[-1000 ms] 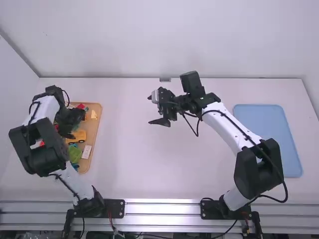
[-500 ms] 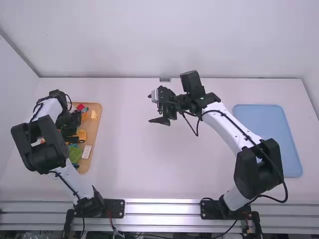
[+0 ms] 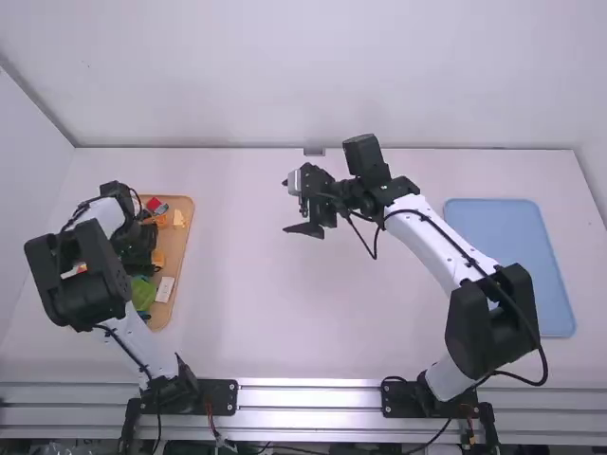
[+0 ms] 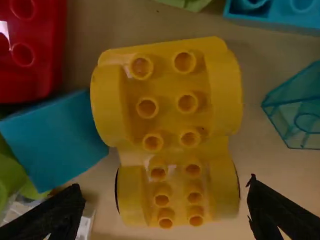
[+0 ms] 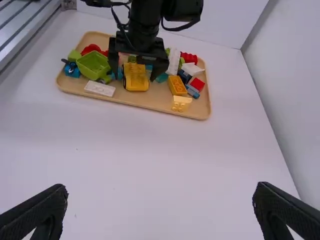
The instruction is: Assemble lego blocks to make yellow taxi
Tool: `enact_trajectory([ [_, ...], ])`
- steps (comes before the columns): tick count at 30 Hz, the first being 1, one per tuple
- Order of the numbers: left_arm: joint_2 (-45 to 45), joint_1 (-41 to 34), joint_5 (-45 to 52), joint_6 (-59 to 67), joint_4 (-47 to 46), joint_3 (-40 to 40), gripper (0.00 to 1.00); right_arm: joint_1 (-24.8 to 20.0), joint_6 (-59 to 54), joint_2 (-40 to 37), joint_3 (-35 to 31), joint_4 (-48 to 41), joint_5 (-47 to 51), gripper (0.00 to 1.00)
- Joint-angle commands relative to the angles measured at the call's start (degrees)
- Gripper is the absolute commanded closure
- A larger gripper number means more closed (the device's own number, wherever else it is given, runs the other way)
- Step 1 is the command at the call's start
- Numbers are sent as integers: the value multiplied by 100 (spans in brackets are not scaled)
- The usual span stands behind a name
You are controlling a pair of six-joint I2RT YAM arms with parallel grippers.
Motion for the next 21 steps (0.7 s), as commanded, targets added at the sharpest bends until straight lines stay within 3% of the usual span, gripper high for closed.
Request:
enact_trajectory([
  [1, -7, -9, -46, -37, 68, -153, 17, 13, 28, 63, 208, -4, 2, 1],
  [9, -7, -9, -52, -170, 442, -481, 21, 13, 33, 63, 208, -24, 4, 1],
  [16, -7, -7, -74, -175, 568, -608, 51, 13, 31, 63, 208, -46, 7, 1],
  [21, -7, 42, -63, 728, 750, -610, 54, 13, 28, 63, 208, -122, 4, 1],
])
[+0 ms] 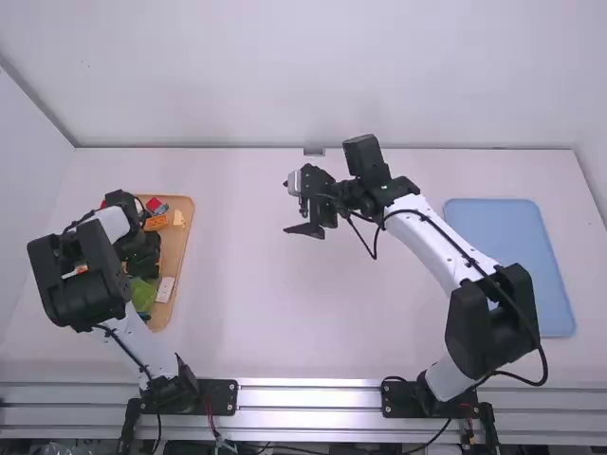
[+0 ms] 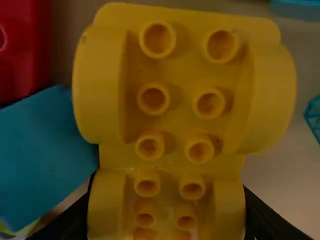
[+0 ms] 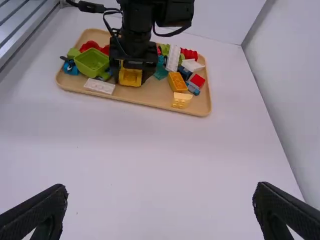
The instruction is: Assemble lego blocks to make yellow taxi
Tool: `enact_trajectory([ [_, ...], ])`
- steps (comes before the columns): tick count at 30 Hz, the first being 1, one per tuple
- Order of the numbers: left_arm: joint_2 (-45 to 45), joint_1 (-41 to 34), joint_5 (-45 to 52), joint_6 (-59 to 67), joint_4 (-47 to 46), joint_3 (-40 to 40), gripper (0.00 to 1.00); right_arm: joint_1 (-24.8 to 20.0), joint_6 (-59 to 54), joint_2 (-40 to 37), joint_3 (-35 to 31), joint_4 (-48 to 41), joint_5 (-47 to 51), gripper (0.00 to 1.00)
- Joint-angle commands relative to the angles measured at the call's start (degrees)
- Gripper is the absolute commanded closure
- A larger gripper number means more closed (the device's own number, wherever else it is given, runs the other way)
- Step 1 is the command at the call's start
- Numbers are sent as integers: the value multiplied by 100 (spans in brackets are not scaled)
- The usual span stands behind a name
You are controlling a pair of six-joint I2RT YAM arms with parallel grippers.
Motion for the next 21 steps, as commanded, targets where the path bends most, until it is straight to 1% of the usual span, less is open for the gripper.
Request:
enact_trajectory([
  [1, -4, 46, -28, 813, 170, -107, 52, 13, 13, 63, 208, -39, -28, 1],
  [4, -4, 11, -13, 1292, 310, -107, 48, 7, 17, 63, 205, -55, 28, 1],
  [5, -4, 22, -24, 1276, 308, -109, 52, 20, 17, 63, 205, -55, 109, 1],
  [6, -4, 35, -24, 1255, 308, -109, 53, 20, 17, 63, 208, -55, 127, 1],
  [8, -4, 9, -22, 1207, 310, -107, 69, 15, 20, 63, 205, -61, 197, 1],
  [9, -4, 9, -15, 1226, 310, -107, 71, 13, 22, 63, 208, -72, 225, 1],
  [11, -4, 11, 85, 1366, 313, -96, 71, 13, 22, 63, 208, -90, 249, 1],
  [13, -11, 70, 444, 1862, 313, 9, 71, 11, 20, 63, 208, -101, 247, 1],
  [14, -24, 85, 625, 2122, 306, 85, 73, 0, 20, 63, 208, -101, 251, 1],
  [17, -164, 146, 1088, 2953, 31, 431, 89, -85, 153, 63, 208, -68, 249, 1],
  [19, -317, 133, 1064, 3178, -332, 654, 93, -146, 490, 63, 208, 28, 247, 1],
  [20, -463, 94, 1003, 3311, -562, 778, 97, -208, 763, 63, 208, 109, 251, 1],
  [21, -647, 52, 973, 3464, -708, 844, 98, -271, 938, 63, 208, 142, 243, 1],
])
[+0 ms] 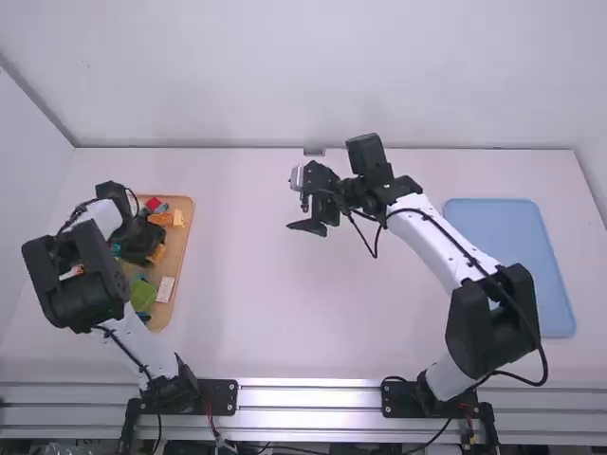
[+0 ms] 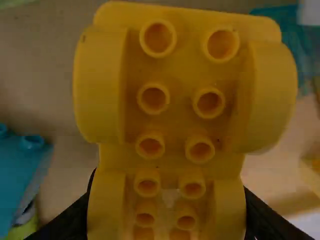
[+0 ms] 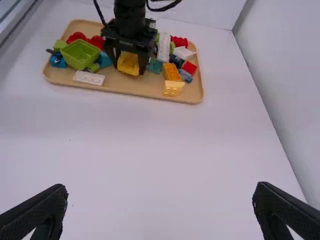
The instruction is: Assemble lego blocks to make yellow taxi
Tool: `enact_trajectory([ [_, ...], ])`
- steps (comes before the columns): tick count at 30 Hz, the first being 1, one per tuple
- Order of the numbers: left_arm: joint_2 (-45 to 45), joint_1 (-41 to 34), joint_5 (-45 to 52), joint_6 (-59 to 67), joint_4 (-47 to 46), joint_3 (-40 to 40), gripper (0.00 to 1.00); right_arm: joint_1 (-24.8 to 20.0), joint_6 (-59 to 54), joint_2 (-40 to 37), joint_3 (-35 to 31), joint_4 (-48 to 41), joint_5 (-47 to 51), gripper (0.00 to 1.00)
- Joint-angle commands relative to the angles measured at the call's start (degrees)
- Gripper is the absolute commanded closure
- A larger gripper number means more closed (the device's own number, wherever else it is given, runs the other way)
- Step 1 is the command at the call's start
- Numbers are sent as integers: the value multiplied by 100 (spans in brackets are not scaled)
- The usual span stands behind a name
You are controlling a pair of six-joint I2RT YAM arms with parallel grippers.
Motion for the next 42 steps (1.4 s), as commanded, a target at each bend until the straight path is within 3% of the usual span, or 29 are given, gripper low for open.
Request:
enact_trajectory([
  [1, -597, -59, 186, 807, -264, 317, 98, -160, 640, 66, 203, 74, -35, 1],
  [8, -2120, -841, 120, 2374, -216, -120, 97, -442, 778, 66, 203, -105, -79, 1],
  [12, -2660, -1803, 557, 4070, -387, -317, 84, -433, 756, 22, 203, -138, -358, 1],
  [13, -2704, -2057, 575, 4284, -439, -334, 85, -442, 752, -2, 203, -162, -437, 1],
  [14, -2706, -2479, 522, 4454, -490, -341, 94, -444, 752, -70, 203, -210, -531, 1],
  [15, -2684, -2728, 485, 4555, -518, -343, 98, -457, 748, -140, 203, -260, -531, 1],
  [21, -2221, -4059, 527, 5768, -575, -345, 98, -599, 162, -699, 203, -1086, -527, 1],
  [27, -1154, -5230, 509, 7257, -295, -345, 98, -1005, 173, -1226, 203, -1801, -529, 1],
  [33, -396, -5827, 494, 8850, 0, -345, 98, -1314, 131, -1281, 201, -2076, -529, 1],
  [38, -42, -6126, 168, 9814, 0, -345, 85, -1532, 153, -1281, 201, -2188, -525, 1],
  [42, -11, -6122, 356, 10083, 4, -372, 85, -1602, 151, -1281, 201, -2184, -520, 1],
])
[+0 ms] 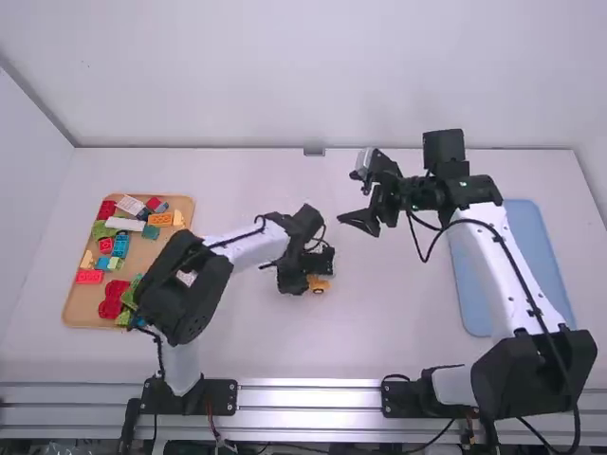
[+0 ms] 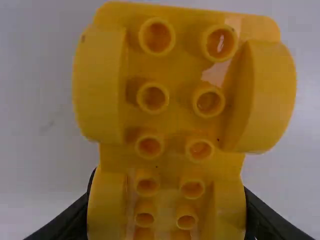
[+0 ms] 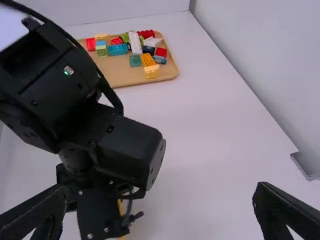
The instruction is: Assemble lego blocks to make yellow taxi
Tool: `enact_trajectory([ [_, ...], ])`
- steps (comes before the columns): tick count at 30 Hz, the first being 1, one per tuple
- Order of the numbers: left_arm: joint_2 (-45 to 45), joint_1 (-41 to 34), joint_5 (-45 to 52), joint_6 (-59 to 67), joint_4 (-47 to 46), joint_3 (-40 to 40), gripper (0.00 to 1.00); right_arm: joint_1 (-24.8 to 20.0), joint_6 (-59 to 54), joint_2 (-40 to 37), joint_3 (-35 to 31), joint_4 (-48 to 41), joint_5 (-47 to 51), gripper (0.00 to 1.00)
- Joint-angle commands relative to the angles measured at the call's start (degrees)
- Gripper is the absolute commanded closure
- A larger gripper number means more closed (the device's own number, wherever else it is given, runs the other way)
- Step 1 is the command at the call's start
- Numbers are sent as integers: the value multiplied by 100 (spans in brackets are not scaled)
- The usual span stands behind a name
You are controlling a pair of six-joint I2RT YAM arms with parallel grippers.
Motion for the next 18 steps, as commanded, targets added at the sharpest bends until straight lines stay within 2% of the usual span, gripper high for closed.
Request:
enact_trajectory([
  [1, 24, 59, 127, 551, 15, -87, 83, -39, 4, -20, 120, -11, -74, 2],
  [4, 24, 68, 85, 501, 214, -192, 79, -57, 4, -20, 120, -13, -70, 1],
  [6, 24, 26, 83, 509, 363, -323, 68, -57, 4, -20, 120, -15, -35, 1],
  [12, 24, 31, -186, 435, 586, -487, 62, -46, 9, -20, 122, -13, -39, 1],
  [14, 20, 28, -385, 225, 660, -483, 48, -9, 7, -20, 122, -13, -37, 1],
  [15, 17, 28, -566, 31, 726, -446, 1, -11, 4, -20, 122, -9, -39, 1],
  [18, 4, 31, -702, -448, 708, -293, 1, -24, 9, -20, 122, 20, -39, 1],
])
